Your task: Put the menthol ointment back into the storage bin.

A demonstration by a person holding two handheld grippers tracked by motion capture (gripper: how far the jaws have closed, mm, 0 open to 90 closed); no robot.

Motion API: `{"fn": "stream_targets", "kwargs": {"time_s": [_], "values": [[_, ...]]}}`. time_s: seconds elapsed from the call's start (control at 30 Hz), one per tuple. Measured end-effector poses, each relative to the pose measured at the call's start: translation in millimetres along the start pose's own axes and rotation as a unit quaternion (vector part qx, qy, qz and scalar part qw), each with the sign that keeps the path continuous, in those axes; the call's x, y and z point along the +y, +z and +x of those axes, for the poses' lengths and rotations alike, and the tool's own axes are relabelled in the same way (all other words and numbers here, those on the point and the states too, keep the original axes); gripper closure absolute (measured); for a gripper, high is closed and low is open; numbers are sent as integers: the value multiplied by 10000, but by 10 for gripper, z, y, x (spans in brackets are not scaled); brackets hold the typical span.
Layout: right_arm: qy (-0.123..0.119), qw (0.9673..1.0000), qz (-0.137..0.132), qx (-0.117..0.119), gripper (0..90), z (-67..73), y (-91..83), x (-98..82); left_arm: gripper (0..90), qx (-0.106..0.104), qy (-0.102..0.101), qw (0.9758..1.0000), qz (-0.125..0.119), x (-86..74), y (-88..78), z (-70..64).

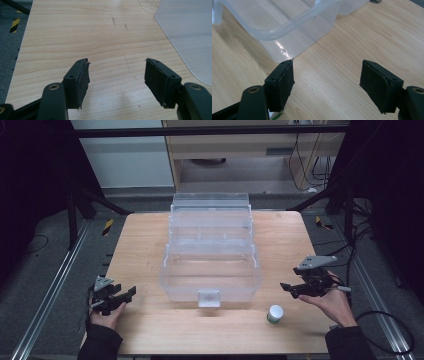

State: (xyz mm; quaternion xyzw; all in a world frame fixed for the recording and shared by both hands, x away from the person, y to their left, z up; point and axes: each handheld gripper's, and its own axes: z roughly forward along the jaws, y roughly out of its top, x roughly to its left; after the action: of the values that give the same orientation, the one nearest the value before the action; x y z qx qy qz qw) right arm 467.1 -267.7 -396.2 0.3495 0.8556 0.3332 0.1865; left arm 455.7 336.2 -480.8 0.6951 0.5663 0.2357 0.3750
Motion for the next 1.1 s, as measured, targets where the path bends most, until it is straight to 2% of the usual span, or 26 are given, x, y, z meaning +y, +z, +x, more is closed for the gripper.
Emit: {"fn": "stream_targets", "kwargs": {"time_s": [0.1,0.17,0.2,0.3,0.33,0.43,0.53,0.8,0.83,0.9,0.97,1.0,1.03,1.1], "values": [[-200,9997,149,72,270,18,-20,94,370,5,19,10000,22,-1,3,1],[-244,9995,180,68,270,27,-23,118,373,6,26,10000,22,-1,1,0],[-392,9988,261,110,270,39,-32,164,374,13,31,10000,26,-1,0,-1],[-467,9984,291,144,270,52,-41,192,374,17,39,10000,46,-4,7,1],[-593,9973,346,255,270,68,-42,225,374,6,35,10000,65,-5,11,1],[-666,9962,435,362,270,88,-37,249,373,2,31,10000,66,-5,11,-1],[-842,9933,640,476,267,124,-19,291,374,-1,38,10000,72,-5,12,-4],[-1106,9881,856,640,275,170,-14,346,374,-27,58,9999,96,-7,16,-6],[-1176,9859,956,710,277,186,-13,362,376,-32,67,9999,95,-6,15,-7],[-1244,9838,1039,767,277,203,-7,372,377,-31,73,9999,98,-6,17,-9],[-1264,9831,1069,786,278,211,-5,375,377,-22,97,9999,103,-6,18,-10],[-1322,9811,1155,811,278,233,4,381,377,-14,124,9999,114,-8,21,-15],[-1322,9811,1155,811,278,233,4,381,377,-11,145,9998,126,-9,24,-17],[-1407,9790,1208,843,282,255,18,384,376,-19,145,9998,143,-10,31,-20]]}}
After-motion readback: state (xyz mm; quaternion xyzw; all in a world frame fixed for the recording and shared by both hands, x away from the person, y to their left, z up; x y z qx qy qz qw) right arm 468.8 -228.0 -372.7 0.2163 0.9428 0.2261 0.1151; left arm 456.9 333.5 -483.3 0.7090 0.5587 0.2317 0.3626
